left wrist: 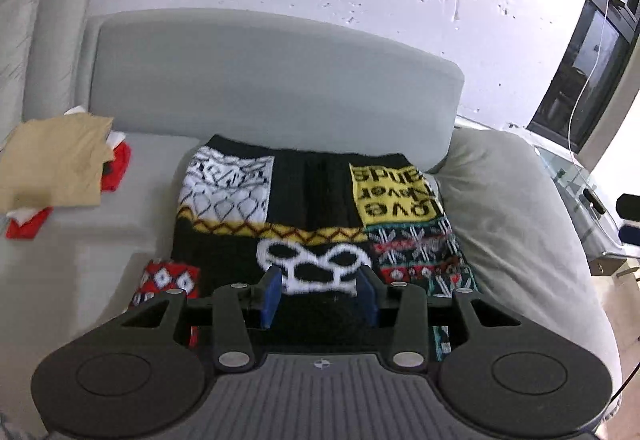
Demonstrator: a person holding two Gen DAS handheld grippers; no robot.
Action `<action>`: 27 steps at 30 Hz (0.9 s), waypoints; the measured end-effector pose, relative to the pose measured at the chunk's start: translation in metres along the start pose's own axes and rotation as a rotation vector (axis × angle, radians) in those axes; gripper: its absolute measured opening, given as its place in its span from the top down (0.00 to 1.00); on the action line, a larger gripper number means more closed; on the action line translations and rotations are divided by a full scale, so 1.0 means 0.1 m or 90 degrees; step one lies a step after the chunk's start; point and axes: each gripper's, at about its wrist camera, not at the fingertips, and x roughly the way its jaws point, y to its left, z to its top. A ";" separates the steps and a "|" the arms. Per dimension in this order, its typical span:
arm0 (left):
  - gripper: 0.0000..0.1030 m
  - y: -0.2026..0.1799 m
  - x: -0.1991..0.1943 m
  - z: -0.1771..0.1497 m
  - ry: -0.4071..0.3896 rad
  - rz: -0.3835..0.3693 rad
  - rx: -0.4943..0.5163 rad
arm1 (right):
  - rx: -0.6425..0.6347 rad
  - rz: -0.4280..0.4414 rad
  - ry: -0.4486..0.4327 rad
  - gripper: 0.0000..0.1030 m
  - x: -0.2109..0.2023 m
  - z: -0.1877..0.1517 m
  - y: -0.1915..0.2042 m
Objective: Fold clothes
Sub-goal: 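Grasp the sweater hem with the left tool while the right tool grasps it too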
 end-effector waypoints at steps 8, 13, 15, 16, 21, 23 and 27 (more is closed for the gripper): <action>0.72 0.69 0.74 0.63 -0.006 -0.013 -0.067 | -0.015 -0.010 0.026 0.28 0.72 0.51 -0.18; 0.55 1.11 1.60 1.06 0.042 0.053 -0.048 | 0.002 -0.002 0.121 0.25 1.75 0.84 -0.34; 0.55 1.27 1.98 1.19 0.068 0.083 -0.054 | 0.027 -0.002 0.173 0.26 2.28 0.96 -0.46; 0.54 1.34 2.15 1.23 0.077 0.086 -0.055 | 0.039 -0.016 0.190 0.26 2.56 1.01 -0.53; 0.47 1.62 2.89 1.34 0.096 0.088 -0.058 | 0.067 -0.068 0.210 0.34 3.61 1.17 -0.82; 0.46 1.70 3.13 1.35 0.098 0.092 -0.051 | 0.063 -0.086 0.196 0.38 3.93 1.21 -0.92; 0.46 1.78 3.52 1.37 0.104 0.088 -0.025 | 0.037 -0.091 0.191 0.45 4.42 1.25 -1.06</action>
